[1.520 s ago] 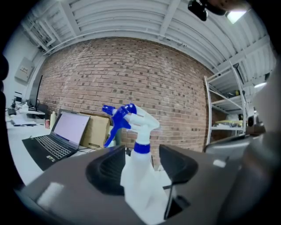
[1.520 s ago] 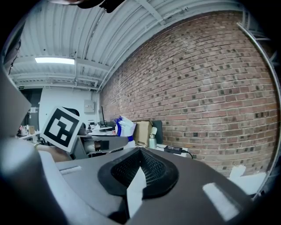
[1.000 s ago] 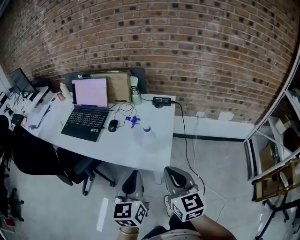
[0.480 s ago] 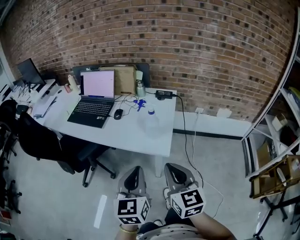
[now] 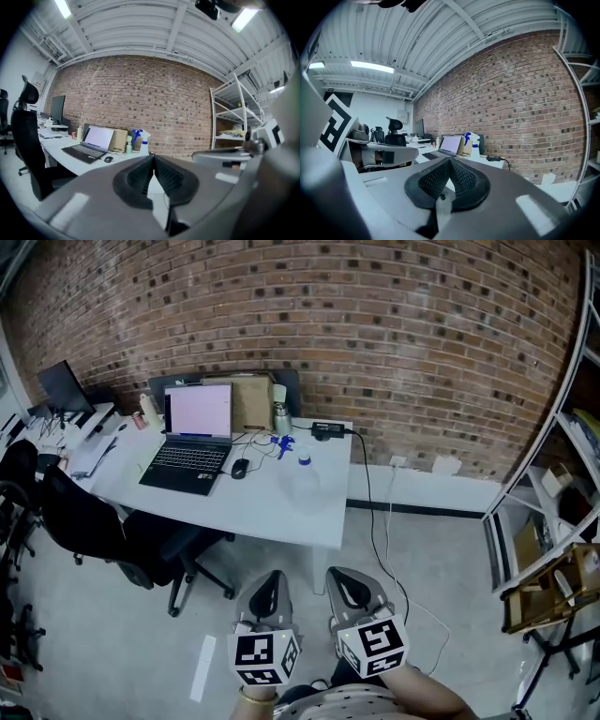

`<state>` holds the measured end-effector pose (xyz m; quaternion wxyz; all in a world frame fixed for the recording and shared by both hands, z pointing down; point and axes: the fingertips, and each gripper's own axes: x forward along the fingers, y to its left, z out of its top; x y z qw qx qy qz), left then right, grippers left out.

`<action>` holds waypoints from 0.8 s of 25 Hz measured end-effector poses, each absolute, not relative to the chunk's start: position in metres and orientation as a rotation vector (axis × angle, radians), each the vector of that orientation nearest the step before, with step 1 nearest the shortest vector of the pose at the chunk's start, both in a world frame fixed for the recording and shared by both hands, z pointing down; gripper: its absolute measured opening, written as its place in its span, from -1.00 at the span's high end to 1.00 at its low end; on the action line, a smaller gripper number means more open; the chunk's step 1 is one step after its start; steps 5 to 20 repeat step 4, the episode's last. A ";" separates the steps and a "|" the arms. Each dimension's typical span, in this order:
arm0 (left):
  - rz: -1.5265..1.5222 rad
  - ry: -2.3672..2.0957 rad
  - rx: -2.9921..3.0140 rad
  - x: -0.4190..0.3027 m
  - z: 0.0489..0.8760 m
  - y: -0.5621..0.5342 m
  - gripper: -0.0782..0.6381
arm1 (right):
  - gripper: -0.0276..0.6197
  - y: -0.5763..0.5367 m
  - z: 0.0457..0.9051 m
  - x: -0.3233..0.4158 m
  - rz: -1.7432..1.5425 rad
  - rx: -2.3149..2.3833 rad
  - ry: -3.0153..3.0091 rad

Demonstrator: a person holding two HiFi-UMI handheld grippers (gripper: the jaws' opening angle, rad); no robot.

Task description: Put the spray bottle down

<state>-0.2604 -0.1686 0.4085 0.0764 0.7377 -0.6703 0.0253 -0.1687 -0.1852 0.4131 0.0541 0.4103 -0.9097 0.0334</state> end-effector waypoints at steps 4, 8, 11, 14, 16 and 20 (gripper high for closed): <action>0.082 -2.000 2.209 -0.264 0.411 -0.168 0.76 | 0.92 -0.183 0.411 -0.175 0.080 1.231 -2.767; 0.082 -2.000 2.209 -0.264 0.411 -0.168 0.76 | 0.92 -0.183 0.411 -0.175 0.080 1.231 -2.767; 0.082 -2.000 2.209 -0.264 0.411 -0.168 0.76 | 0.92 -0.183 0.411 -0.175 0.080 1.231 -2.767; 0.082 -2.000 2.209 -0.264 0.411 -0.168 0.76 | 0.92 -0.183 0.411 -0.175 0.080 1.231 -2.767; 0.082 -2.000 2.209 -0.264 0.411 -0.168 0.76 | 0.92 -0.183 0.411 -0.175 0.080 1.231 -2.767; 0.082 -2.000 2.209 -0.264 0.411 -0.168 0.76 | 0.92 -0.183 0.411 -0.175 0.080 1.231 -2.767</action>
